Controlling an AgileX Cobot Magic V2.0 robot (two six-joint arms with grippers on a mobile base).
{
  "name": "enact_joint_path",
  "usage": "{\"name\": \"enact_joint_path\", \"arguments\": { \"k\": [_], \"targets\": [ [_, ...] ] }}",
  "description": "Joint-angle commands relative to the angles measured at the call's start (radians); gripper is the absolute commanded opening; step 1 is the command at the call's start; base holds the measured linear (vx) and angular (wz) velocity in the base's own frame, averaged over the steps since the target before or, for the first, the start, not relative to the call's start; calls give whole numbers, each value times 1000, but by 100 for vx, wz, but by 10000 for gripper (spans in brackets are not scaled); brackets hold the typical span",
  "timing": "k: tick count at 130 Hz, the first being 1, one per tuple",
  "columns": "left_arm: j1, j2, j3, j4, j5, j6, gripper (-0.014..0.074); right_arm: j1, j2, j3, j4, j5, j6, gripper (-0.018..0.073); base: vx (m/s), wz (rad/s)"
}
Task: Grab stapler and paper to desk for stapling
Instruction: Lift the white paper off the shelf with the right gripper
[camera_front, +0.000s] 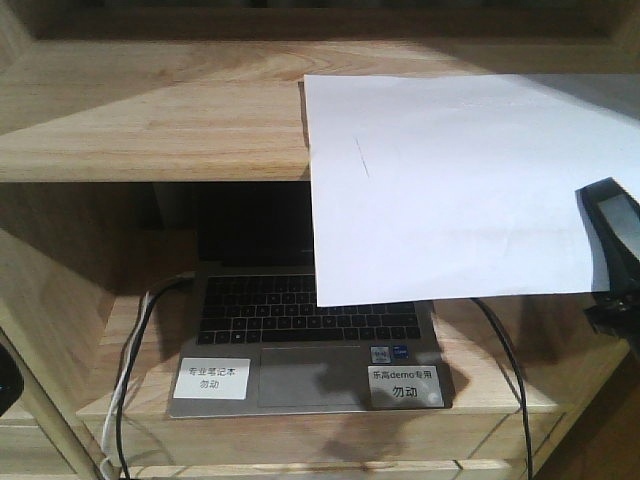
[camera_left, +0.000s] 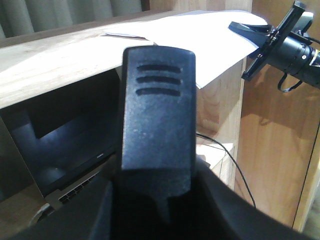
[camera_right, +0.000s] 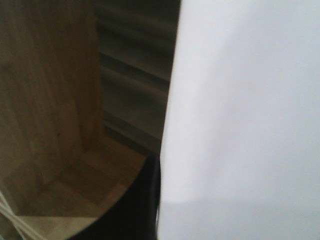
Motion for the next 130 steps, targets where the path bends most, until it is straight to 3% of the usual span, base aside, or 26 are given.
{"name": "enact_joint_path", "arguments": {
  "k": [1,28,76,130],
  "targets": [
    [-4,14,-26,-17,-116,2,-6,1,-30,-30,-36,-192,-14,-9,0,0],
    [-4,14,-26,-17,-116,2,-6,1,-103,-57,-90,-179,-14,-6,0,0],
    [-4,14,-26,-17,-116,2,-6,-4,-361,-72,-88,67,-14,-7,0,0],
    [-4,14,-26,-17,-116,2,-6,-185,-734,-69,-143,415,107,-7,0,0]
  ]
}}
